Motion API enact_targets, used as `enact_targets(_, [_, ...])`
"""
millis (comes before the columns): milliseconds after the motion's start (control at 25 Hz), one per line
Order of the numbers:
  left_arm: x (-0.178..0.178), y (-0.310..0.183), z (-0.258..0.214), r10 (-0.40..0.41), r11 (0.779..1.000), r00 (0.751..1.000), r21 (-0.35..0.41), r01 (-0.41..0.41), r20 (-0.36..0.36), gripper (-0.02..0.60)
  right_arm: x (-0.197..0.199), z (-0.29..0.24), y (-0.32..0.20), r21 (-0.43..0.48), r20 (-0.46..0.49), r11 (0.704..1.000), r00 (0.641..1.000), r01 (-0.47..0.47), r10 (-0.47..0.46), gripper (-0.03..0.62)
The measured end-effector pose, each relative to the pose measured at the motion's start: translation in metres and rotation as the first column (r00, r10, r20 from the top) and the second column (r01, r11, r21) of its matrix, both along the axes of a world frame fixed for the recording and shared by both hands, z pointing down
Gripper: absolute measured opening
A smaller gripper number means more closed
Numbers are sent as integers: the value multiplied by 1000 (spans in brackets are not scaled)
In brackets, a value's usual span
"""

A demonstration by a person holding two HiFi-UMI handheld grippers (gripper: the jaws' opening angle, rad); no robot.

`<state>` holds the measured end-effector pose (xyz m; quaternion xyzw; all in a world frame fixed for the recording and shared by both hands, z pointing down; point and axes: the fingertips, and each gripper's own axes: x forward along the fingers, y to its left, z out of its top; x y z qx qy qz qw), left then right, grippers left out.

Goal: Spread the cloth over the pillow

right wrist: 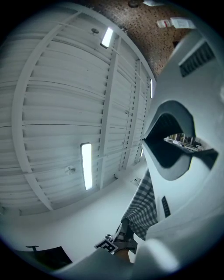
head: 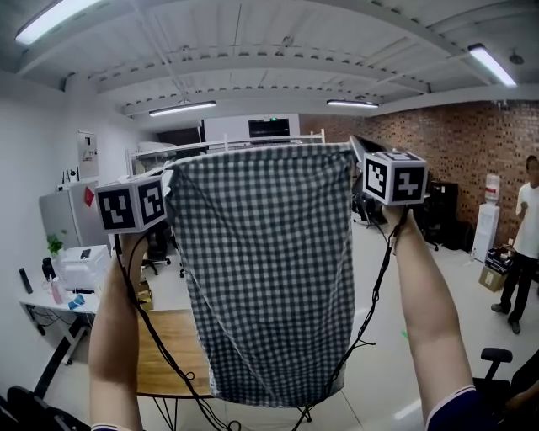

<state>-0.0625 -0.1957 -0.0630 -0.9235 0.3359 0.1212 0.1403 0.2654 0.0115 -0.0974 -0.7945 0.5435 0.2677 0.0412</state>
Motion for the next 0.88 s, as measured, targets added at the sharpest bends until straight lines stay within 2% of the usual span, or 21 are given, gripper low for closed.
enact_targets(400, [18,-21,65,-14,996,998,-90,20,68,13,15,65,-15,-47,36,999,999,10,-8,17])
enact_targets(880, [38,-58,186,-6,969,983,-242,51,183,14,38,180,-52,-169,148,984,989,48,-22,17])
